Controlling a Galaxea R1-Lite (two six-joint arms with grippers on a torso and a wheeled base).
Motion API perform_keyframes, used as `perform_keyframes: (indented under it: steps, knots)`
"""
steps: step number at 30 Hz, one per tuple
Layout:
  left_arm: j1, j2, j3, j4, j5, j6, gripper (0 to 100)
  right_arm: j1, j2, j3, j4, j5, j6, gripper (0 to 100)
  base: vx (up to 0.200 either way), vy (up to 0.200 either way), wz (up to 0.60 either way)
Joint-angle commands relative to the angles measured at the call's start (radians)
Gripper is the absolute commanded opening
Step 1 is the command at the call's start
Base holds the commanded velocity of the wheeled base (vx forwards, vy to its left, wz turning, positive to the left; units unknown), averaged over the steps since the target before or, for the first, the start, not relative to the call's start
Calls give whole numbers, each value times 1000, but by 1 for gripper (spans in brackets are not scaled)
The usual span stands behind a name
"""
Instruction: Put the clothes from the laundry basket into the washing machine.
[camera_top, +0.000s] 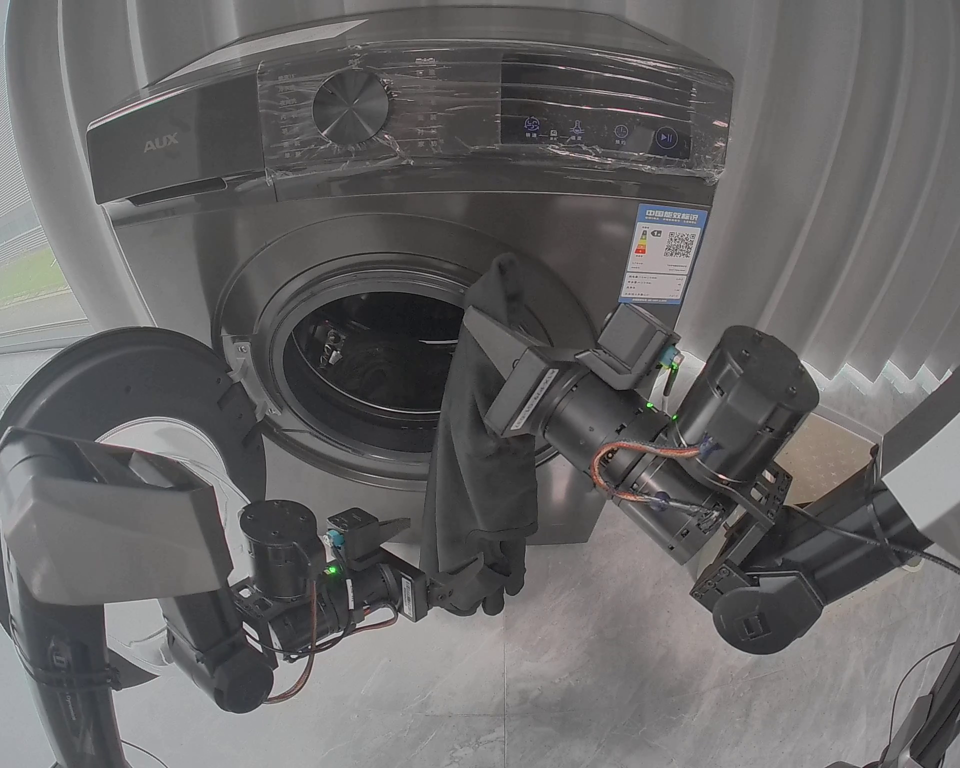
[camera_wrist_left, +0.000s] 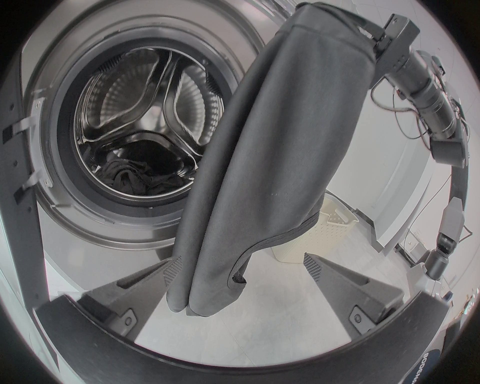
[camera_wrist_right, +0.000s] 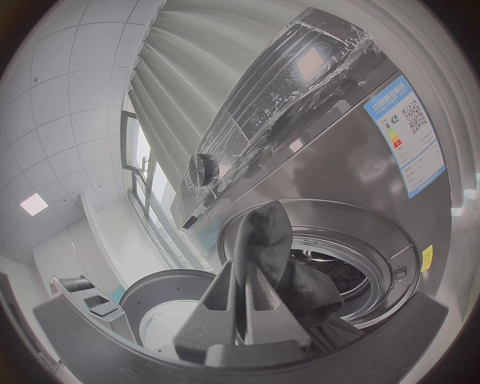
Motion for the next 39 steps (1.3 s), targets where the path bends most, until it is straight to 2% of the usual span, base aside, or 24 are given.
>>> perform_keyframes:
  steps: [1,21,22,33,39]
  knots:
    - [2,58,-26,2,2,-1,100,4,2,0,-4,0,0,0,0,0,0]
    - [3,244,-241,-9,5,-3,100,12,-4,12,-19,-3,9,0,0,0,0]
    - [3,244,-241,-9,5,-5,0,11,-5,14,-19,-3,9,0,0,0,0]
    - [6,225,-218,-15,8,-5,0,-12,-5,15,-25,-5,11,0,0,0,0]
    - [2,115,-138,-18,0,-1,0,-31,-7,18,-27,-5,11,0,0,0,0]
